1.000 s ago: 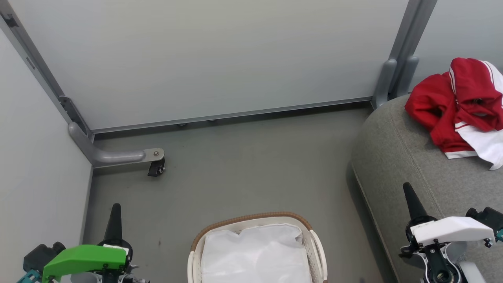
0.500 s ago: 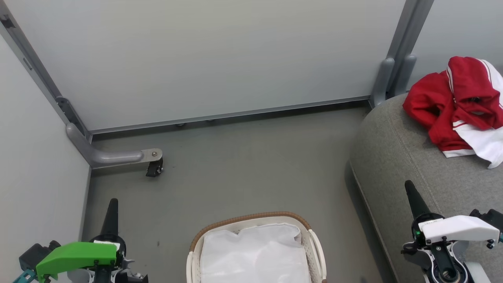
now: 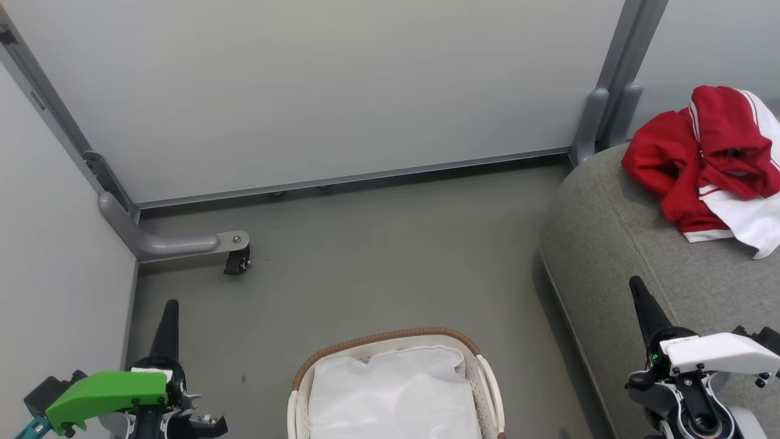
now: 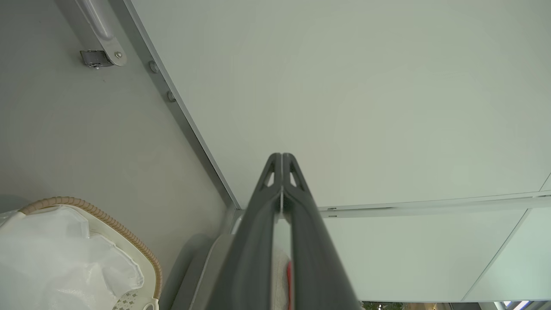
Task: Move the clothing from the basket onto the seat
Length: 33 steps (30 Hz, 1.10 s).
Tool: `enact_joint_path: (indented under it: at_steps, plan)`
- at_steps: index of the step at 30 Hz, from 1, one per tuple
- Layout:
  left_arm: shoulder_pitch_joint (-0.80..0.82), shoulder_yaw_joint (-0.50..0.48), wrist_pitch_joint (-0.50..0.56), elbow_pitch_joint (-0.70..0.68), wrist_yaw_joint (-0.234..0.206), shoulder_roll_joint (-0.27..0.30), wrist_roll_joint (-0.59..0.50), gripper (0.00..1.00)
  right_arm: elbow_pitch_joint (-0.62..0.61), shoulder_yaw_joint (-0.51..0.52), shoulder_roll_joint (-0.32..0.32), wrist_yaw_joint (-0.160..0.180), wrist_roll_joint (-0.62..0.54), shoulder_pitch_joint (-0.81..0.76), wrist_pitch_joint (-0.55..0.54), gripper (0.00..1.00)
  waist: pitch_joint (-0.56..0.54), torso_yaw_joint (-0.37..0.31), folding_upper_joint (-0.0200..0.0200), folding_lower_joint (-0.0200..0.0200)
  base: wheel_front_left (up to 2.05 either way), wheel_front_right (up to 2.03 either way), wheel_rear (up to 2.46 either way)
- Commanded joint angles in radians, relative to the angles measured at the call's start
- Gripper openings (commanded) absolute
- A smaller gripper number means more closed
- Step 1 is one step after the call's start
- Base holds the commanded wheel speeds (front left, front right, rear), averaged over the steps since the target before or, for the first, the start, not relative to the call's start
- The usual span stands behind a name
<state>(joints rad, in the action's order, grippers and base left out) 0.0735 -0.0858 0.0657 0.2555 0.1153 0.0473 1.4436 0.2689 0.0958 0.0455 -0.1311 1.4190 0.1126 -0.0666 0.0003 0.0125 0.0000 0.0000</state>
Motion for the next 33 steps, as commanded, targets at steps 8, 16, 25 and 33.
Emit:
enact_joint_path:
  at_steps: [8,16,25,33]
  plan:
    - [0.031,-0.013,0.020,-0.010,0.010,0.005,0.068,0.00,-0.016,0.010,0.007,0.001,0.076,-0.005,-0.021,0.00,0.001,-0.004,0.0000,0.0000,0.00,0.00,0.00]
    - [0.036,-0.023,0.036,-0.010,0.015,0.005,0.117,0.00,-0.021,0.015,0.007,0.001,0.134,-0.007,-0.035,0.00,0.002,-0.008,0.0000,0.0000,0.00,0.00,0.00]
    - [0.044,-0.032,0.051,-0.012,0.018,0.005,0.172,0.00,-0.027,0.021,0.008,0.001,0.195,-0.008,-0.050,0.00,0.003,-0.012,0.0000,0.0000,0.00,0.00,0.00]
    - [0.041,-0.031,0.052,-0.011,0.018,0.005,0.171,0.00,-0.027,0.020,0.007,0.001,0.195,-0.008,-0.051,0.00,0.003,-0.012,0.0000,0.0000,0.00,0.00,0.00]
